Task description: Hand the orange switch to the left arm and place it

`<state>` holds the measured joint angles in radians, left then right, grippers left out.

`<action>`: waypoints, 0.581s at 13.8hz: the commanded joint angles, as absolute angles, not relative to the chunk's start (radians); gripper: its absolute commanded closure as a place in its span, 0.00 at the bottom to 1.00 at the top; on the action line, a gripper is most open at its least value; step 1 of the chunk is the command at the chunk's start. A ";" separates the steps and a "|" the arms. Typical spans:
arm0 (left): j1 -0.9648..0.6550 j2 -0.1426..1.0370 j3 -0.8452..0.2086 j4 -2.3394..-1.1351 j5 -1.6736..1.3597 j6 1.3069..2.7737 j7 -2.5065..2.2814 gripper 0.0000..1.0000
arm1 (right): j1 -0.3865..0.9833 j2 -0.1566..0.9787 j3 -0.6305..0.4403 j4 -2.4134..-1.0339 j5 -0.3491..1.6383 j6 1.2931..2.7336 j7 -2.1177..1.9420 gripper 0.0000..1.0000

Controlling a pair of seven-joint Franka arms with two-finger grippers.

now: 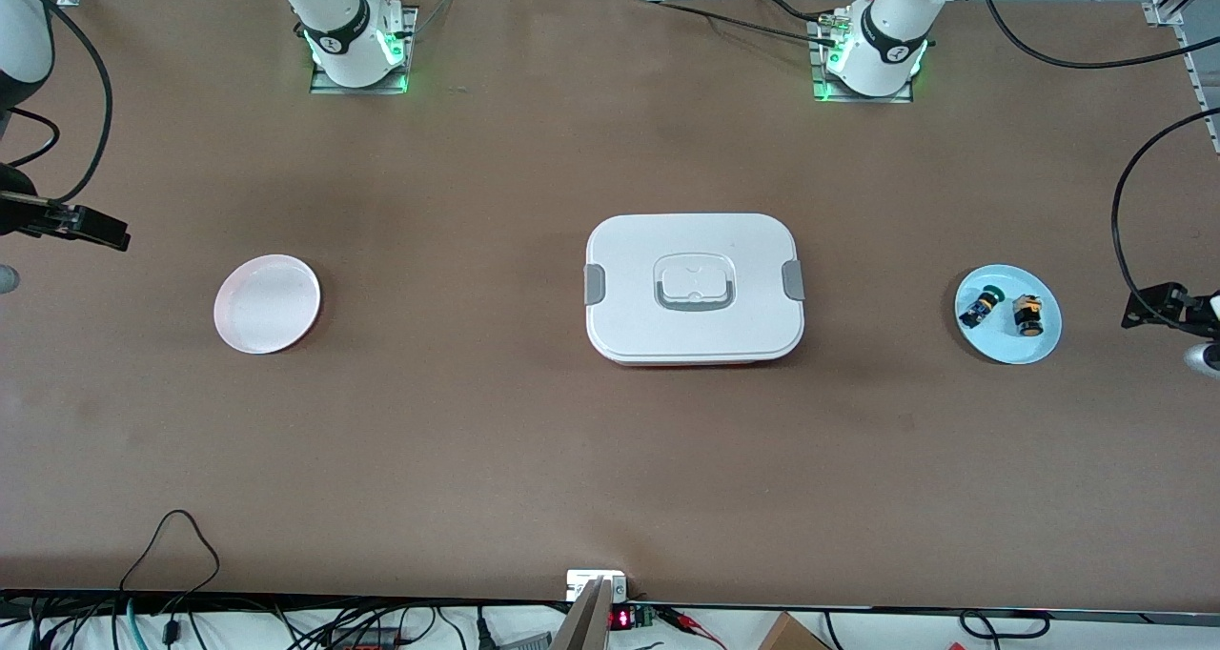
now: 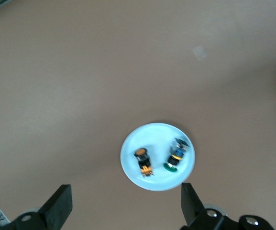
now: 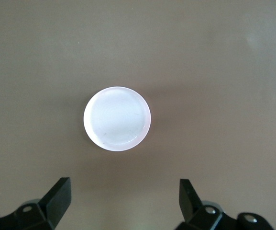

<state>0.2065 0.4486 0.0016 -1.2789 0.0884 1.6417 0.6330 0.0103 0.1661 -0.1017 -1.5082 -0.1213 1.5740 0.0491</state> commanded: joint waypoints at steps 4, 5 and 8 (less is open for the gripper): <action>0.146 0.313 -0.018 -1.255 0.057 1.482 0.453 0.00 | -0.015 0.118 -0.081 -1.572 -0.060 1.577 0.054 0.00; 0.126 0.258 -0.018 -1.305 0.057 1.470 0.371 0.00 | -0.015 0.118 -0.081 -1.591 -0.060 1.594 0.052 0.00; 0.115 0.117 -0.017 -1.486 -0.014 1.482 0.195 0.00 | -0.015 0.085 -0.084 -1.693 -0.061 1.679 0.041 0.00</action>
<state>0.1150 0.2426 -0.0266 -1.3057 0.0336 1.4505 0.2808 0.0043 0.1421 -0.1007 -1.5932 -0.0737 1.6186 0.0490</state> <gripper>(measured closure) 0.000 0.000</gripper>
